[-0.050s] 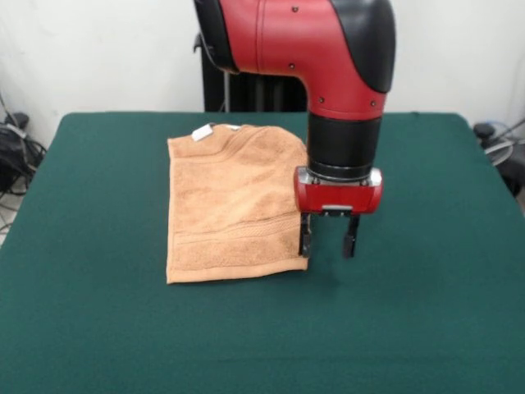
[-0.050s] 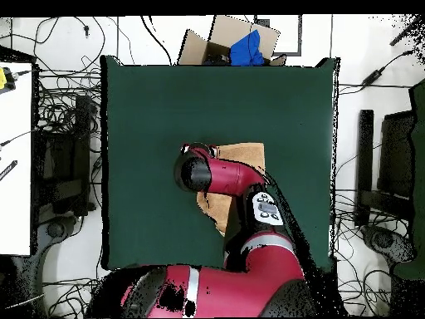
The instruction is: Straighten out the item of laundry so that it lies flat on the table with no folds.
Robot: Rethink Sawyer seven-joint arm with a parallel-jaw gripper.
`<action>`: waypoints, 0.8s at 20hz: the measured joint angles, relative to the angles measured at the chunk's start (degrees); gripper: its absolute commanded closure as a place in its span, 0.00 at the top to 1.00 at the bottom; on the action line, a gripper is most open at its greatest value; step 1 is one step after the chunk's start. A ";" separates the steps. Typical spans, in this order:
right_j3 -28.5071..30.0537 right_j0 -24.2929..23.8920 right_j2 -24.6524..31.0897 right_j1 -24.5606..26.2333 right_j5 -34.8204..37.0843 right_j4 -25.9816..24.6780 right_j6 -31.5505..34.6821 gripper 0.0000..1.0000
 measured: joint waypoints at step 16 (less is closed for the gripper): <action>-0.24 -0.84 0.01 1.55 0.00 -0.01 0.00 1.00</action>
